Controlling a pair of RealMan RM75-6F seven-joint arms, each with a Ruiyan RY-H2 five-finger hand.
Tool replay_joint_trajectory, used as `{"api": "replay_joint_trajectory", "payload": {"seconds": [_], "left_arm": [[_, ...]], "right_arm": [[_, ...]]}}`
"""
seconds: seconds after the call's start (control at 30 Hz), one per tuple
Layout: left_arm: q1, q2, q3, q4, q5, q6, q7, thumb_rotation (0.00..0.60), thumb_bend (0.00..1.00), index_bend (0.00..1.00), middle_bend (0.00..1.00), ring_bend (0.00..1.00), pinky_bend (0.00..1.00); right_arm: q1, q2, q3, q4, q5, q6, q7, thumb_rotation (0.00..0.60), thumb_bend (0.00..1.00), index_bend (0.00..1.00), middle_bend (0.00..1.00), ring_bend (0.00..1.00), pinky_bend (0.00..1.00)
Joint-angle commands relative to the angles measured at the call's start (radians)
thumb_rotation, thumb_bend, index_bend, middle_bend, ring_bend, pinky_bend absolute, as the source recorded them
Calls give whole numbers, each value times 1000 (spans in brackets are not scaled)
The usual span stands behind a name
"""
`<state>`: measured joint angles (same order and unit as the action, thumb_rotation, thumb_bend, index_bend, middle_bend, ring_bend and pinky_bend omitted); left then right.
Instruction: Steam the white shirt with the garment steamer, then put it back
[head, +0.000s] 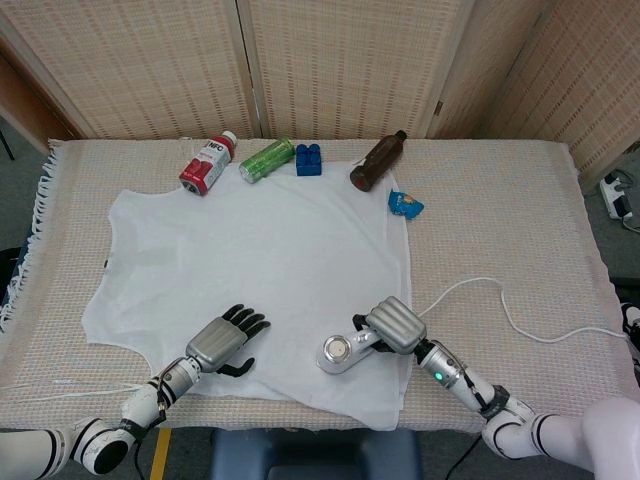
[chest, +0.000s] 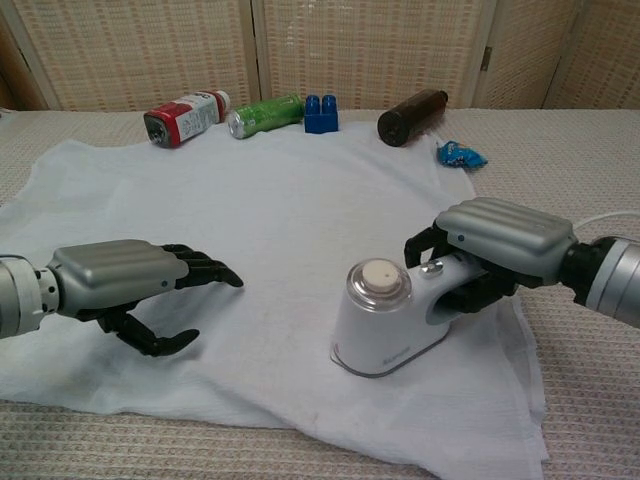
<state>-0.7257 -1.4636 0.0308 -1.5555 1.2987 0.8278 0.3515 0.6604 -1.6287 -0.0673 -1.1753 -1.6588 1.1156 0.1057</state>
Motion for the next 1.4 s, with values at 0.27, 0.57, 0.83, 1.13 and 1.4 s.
{"api": "replay_joint_trajectory", "payload": {"seconds": [0.27,0.57,0.83,1.13,1.4], "left_arm": [[-4,-1,-4,-9,-3,0,14,301,525,121,102,2,0],[-5,6,-11,-22,-4,9,20,298,525,121,102,1,0],[17,47,-52,-57,10,52,-124,301,504,121,94,0,0],[56,86,-97,-34,8,124,-252,301,215,122,93,0,0],[89,115,-111,-30,-7,151,-325,298,195,121,93,0,0]], "right_arm": [[-73,81,-71,-66,-56,81,3,600,524,863,882,814,926],[-125,156,-46,-121,-61,188,-6,600,523,862,882,814,926],[-162,217,66,-90,111,175,25,600,524,858,882,808,926],[-203,194,125,73,289,53,96,600,510,828,868,754,926],[-204,138,152,189,327,-15,142,600,446,795,823,700,925]]}}
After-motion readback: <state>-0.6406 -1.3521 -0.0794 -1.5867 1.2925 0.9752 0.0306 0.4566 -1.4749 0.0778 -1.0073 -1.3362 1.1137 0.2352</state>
